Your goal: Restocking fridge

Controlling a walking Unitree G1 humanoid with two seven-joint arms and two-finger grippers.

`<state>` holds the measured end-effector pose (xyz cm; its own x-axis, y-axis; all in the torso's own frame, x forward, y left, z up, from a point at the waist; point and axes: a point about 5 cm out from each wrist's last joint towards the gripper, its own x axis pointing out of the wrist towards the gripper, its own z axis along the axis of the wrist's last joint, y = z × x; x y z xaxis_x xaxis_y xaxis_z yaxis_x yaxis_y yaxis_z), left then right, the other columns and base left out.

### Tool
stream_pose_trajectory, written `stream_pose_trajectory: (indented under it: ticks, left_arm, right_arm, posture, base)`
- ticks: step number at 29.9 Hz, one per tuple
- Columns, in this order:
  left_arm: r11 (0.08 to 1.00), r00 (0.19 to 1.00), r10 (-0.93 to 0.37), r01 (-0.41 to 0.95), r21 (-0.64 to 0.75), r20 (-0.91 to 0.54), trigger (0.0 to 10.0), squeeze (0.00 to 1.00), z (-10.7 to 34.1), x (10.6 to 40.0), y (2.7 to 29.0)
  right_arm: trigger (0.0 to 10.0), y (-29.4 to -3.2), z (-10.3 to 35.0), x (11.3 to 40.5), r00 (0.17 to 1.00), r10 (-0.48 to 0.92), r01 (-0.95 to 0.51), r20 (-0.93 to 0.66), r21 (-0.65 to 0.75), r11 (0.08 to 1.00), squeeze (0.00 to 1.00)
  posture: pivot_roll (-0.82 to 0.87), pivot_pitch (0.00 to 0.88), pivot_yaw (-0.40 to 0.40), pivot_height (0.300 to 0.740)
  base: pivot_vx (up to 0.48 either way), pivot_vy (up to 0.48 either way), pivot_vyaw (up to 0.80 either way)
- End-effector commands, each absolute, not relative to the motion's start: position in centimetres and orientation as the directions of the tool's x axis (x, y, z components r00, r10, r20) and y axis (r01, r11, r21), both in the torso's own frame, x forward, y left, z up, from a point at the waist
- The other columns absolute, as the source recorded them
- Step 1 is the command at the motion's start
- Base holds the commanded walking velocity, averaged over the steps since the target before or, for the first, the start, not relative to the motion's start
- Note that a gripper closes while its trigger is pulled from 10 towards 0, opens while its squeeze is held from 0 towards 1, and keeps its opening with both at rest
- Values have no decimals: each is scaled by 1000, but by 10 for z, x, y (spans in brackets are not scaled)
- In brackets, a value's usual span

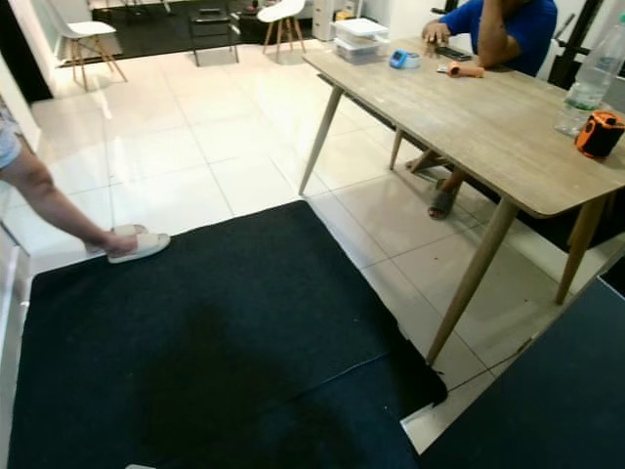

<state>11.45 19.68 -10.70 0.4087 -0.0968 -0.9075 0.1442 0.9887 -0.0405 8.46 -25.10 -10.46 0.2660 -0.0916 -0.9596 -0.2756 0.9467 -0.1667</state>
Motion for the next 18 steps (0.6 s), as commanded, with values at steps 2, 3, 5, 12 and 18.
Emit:
stream_pose_trajectory:
  ticks: [2, 3, 5, 12, 18]
  left_arm:
    - [981, 385, -136, 178, -71, -913, 10000, 0, -109, 110, 189]
    - [981, 384, -137, 179, -72, -913, 10000, 0, -109, 110, 188]
    - [981, 384, -138, 178, -73, -913, 10000, 0, -109, 110, 188]
    - [981, 382, -139, 179, -74, -914, 10000, 0, -110, 109, 188]
    - [981, 381, -139, 178, -75, -914, 10000, 0, -110, 109, 188]
  right_arm:
    - [10000, -250, -106, 82, 258, -93, -280, -962, -167, 945, 0]
    - [10000, -250, -105, 83, 259, -93, -280, -961, -167, 945, 0]
    - [10000, -250, -105, 83, 261, -93, -280, -961, -167, 945, 0]
    - [10000, -249, -105, 84, 262, -93, -282, -961, -168, 945, 0]
    - [10000, -249, -106, 84, 259, -93, -285, -961, -168, 944, 0]
  posture:
    - [-74, 104, -11, 740]
    - [-74, 104, -11, 740]
    - [-74, 104, -11, 740]
    - [-75, 102, -11, 740]
    - [-74, 104, -11, 740]
  base:
    - [300, 0, 0]
    - [304, 0, 0]
    - [309, 0, 0]
    - [312, 0, 0]
    - [313, 0, 0]
